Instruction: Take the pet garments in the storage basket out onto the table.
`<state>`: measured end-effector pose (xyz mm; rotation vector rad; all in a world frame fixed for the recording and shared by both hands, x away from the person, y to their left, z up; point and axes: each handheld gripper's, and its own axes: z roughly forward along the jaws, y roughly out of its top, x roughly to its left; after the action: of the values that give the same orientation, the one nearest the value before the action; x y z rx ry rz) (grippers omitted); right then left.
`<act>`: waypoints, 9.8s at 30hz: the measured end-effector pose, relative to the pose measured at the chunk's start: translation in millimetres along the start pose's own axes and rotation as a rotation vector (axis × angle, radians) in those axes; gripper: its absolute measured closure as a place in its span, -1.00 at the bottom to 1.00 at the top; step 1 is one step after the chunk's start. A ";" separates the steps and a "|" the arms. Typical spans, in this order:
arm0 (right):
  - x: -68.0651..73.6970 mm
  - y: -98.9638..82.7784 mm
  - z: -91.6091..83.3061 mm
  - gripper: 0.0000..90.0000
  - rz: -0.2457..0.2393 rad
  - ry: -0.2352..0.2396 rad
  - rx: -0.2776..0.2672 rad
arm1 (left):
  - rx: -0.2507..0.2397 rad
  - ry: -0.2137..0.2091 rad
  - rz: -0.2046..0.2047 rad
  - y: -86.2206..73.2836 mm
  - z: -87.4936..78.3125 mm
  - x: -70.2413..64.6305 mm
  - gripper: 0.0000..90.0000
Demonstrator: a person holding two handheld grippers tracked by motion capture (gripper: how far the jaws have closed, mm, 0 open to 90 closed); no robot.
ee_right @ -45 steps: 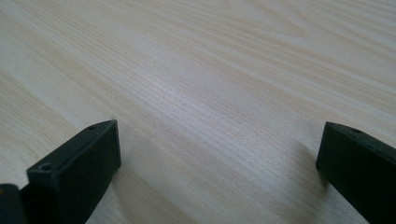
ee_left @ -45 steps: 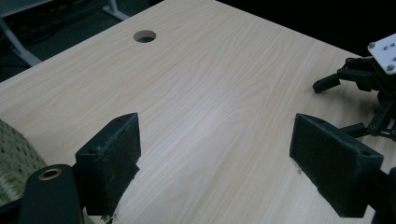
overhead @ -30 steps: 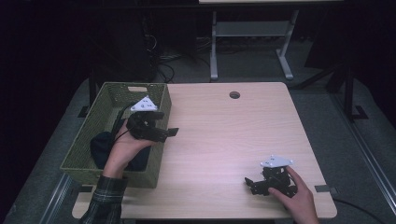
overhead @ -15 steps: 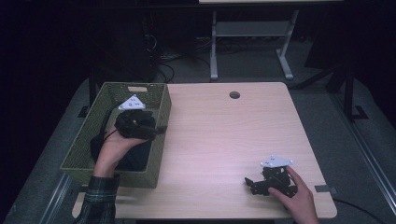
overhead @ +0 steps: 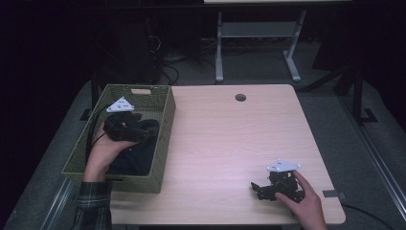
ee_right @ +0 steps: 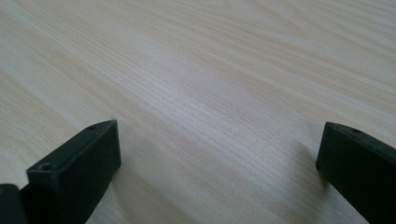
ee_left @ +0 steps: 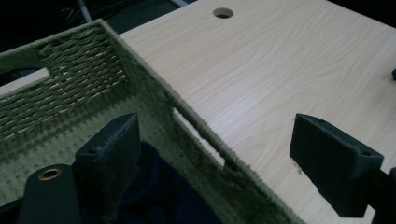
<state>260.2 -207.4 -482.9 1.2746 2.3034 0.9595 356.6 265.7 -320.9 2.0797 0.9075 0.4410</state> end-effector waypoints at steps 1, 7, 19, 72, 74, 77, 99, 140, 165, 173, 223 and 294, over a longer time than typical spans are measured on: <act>0.0 0.0 0.0 -1.00 0.000 0.000 0.000 | 0.006 0.007 -0.001 -1.3 -1.2 2.1 -0.65; 0.0 0.0 0.0 -1.00 0.000 0.000 0.000 | 0.025 0.036 -0.008 -6.4 -5.1 10.1 -0.65; 0.0 0.0 0.0 -1.00 0.000 0.000 0.000 | 0.059 0.073 -0.024 -17.0 -7.6 22.8 -0.65; 0.0 0.0 0.0 -1.00 -0.001 0.000 0.000 | 0.352 0.083 -0.156 -70.3 43.4 58.4 -0.65; -0.1 0.0 0.0 -1.00 -0.001 0.000 0.000 | 0.362 0.083 -0.149 -71.0 46.0 58.2 -0.65; 0.0 0.0 0.0 -1.00 -0.001 0.000 0.000 | 0.373 0.081 -0.155 -72.4 50.4 56.9 -0.65; -0.1 0.1 0.0 -1.00 0.000 0.002 0.001 | 0.519 0.096 -0.148 -81.9 72.5 51.2 -0.49; -0.2 0.1 0.0 -1.00 0.000 0.003 0.002 | 0.118 -0.028 -0.255 -42.0 3.3 55.2 0.55; -0.2 0.2 0.0 -1.00 -0.001 0.003 0.002 | -0.184 -0.096 -0.288 -25.6 -41.2 51.0 0.55; -0.3 0.2 0.0 -1.00 -0.001 0.003 0.002 | -0.246 -0.114 -0.247 -9.6 -52.4 40.1 0.56; -0.5 1.0 0.7 -1.00 -0.001 0.008 0.001 | -0.331 -0.356 -0.057 78.5 11.5 -41.1 0.58; -0.7 0.8 0.7 -1.00 -0.007 0.008 -0.001 | 0.057 -0.365 0.099 43.0 213.2 -146.1 -0.35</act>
<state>261.4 -207.4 -482.8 1.2642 2.3119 0.9649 399.5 26.0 -417.5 2.1698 0.6087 0.0792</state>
